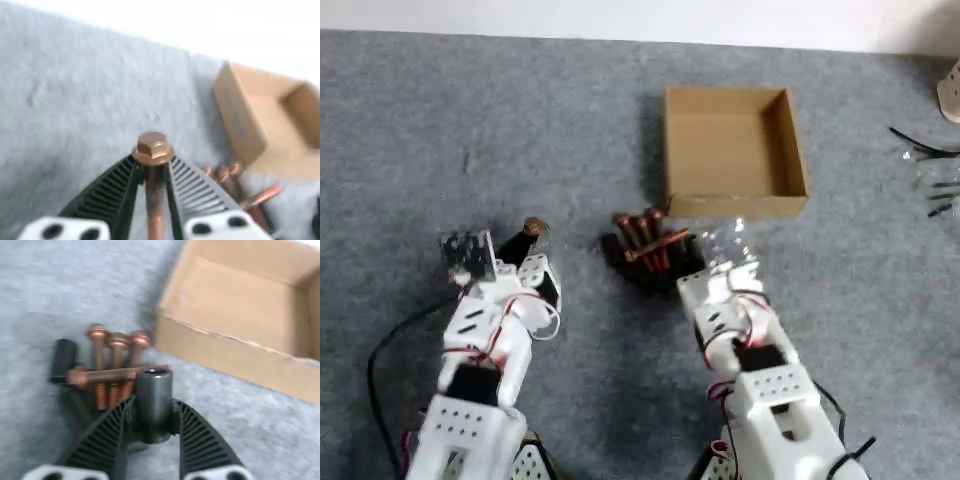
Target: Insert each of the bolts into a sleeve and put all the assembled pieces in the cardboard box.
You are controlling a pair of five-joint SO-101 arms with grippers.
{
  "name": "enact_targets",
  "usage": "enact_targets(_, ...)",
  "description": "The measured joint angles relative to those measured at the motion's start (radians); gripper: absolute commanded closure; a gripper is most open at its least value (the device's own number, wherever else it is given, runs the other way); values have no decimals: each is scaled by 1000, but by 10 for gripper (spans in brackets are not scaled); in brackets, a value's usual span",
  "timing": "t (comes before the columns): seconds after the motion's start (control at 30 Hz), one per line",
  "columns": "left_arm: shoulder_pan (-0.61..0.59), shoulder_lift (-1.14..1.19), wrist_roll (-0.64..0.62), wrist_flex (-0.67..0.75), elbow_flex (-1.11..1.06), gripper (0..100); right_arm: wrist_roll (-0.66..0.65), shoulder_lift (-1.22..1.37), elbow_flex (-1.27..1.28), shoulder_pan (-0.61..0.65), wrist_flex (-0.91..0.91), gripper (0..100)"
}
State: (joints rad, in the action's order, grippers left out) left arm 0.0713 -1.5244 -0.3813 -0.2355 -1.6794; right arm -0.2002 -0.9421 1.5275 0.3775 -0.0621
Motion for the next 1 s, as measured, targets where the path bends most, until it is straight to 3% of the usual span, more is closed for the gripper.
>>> enact_targets(0.17,-2,-255,0,-84,5,996,0,-180,87,81,0,995)
enact_targets(0.3,17,-273,2,-110,29,996,0,-347,140,118,0,995)
enact_targets(0.5,184,-273,2,-112,114,996,0,-644,149,180,-21,995)
enact_targets(0.73,315,-273,-6,-112,190,996,0,-864,149,239,-265,995)
enact_targets(1.0,311,-278,-189,-112,304,996,0,-868,149,242,-279,995)
